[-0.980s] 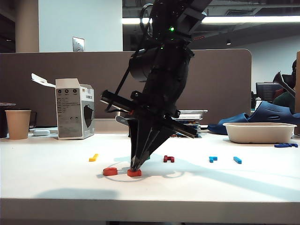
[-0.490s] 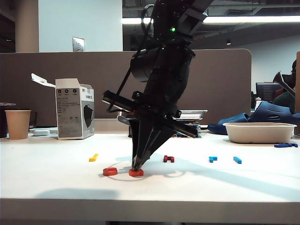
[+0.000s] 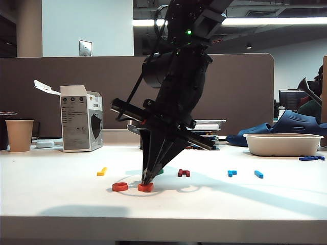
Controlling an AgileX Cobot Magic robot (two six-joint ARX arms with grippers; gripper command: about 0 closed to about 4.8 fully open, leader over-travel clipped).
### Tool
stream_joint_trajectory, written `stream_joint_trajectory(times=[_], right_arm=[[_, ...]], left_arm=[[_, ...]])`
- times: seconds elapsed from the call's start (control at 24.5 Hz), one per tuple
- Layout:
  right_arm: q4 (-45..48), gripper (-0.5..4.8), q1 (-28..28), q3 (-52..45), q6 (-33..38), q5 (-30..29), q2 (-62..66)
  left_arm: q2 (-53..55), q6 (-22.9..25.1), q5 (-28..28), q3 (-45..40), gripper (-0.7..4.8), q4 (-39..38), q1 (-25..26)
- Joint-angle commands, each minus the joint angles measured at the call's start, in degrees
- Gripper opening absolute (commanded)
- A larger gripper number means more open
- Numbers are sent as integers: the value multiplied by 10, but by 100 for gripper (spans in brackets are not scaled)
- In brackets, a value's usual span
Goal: Select the appropriate letters from the row of letter magnets placed on the table to arrange into the word "car".
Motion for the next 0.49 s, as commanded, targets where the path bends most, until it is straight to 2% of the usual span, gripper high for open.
stream_joint_trajectory(times=[0.04, 0.49], right_arm=[[-3, -6, 2, 1, 2, -10, -2], [-2, -6, 2, 3, 2, -7, -13]], left_arm=[[-1, 2, -5, 2, -5, 0, 0], [-1, 2, -5, 2, -5, 0, 0]])
